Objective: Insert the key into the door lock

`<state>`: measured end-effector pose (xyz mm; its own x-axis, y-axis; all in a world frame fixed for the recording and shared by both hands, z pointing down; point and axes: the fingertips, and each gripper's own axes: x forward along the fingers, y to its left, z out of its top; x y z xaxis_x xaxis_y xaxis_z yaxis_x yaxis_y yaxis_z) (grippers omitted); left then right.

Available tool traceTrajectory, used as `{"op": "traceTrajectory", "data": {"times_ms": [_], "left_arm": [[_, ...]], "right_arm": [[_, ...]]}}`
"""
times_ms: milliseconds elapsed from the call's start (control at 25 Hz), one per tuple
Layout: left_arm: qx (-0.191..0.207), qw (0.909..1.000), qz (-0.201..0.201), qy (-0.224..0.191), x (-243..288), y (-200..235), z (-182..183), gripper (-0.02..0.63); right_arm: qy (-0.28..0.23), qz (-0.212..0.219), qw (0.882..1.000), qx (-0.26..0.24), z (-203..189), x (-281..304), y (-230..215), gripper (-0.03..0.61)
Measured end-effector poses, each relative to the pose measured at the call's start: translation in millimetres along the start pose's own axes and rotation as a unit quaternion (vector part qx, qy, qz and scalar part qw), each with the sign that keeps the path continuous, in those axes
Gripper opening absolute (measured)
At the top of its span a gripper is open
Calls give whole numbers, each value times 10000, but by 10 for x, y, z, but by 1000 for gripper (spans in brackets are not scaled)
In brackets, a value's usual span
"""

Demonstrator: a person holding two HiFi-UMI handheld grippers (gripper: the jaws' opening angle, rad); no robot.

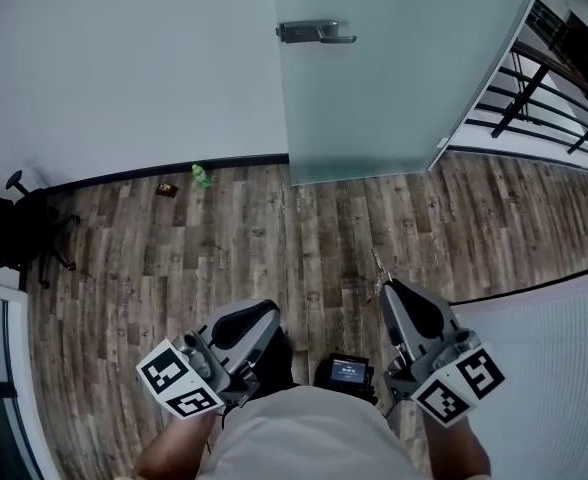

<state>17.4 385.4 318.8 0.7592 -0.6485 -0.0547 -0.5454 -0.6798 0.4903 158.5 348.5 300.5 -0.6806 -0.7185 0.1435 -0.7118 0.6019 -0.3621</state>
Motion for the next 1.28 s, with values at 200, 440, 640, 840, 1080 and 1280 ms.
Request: {"op": "traceTrajectory", "data": {"times_ms": [200,440,640,840,1080,1280], "left_arm": [[-32,9998,-156,70,-12,469,253,21],[-45,9992,-354,164,-66,855,480,20],[-120,9987,-446,223,-106,1122,601,21],[-189,9982,-514,239,-48,1269,659,20],[-215,9984,-466,256,96,1441,706,20],[-173,9994,-249,185,336,1656,811,21]], "right_arm": [[-34,-156,9999,18,63,508,29,18],[-86,-292,9995,2,104,948,151,18],[-82,-408,9991,13,125,1227,199,18],[-20,-473,9989,-9,161,1387,164,18],[34,-405,9992,15,213,1599,12,18],[62,-206,9998,36,333,1869,-259,18]]}}
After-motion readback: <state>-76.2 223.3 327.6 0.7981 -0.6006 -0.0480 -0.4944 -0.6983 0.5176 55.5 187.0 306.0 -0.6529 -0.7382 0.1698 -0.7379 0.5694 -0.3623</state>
